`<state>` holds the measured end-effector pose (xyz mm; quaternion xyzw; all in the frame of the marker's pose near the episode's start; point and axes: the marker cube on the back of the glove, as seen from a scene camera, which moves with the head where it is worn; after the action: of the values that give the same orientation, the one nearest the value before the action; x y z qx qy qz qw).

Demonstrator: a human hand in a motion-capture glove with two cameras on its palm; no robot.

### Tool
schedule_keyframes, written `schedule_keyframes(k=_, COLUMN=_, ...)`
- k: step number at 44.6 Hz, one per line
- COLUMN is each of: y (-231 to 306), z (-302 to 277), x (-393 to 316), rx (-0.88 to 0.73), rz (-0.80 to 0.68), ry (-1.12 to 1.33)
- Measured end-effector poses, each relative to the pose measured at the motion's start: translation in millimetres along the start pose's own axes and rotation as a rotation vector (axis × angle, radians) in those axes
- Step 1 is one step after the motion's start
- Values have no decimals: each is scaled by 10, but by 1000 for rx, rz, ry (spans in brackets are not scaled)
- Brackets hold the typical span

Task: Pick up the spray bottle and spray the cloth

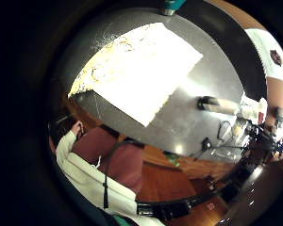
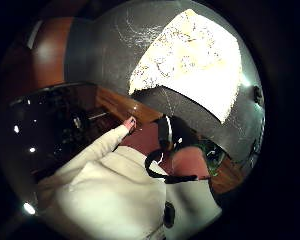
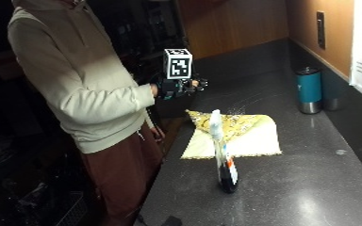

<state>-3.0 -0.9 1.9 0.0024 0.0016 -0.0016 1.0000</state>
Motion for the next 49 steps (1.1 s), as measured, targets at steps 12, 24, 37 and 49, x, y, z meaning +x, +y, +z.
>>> schedule_keyframes(k=12, y=60, z=34, x=70, rx=81, rz=-11, ry=-30)
schedule_keyframes(k=24, y=276, z=89, x=279, rx=272, rz=-27, ry=-63)
schedule_keyframes(k=37, y=693, z=70, x=811, rx=560, rz=-1, ry=-117)
schedule_keyframes(k=49, y=1053, z=-1, x=1507, rx=716, rz=90, ry=-167)
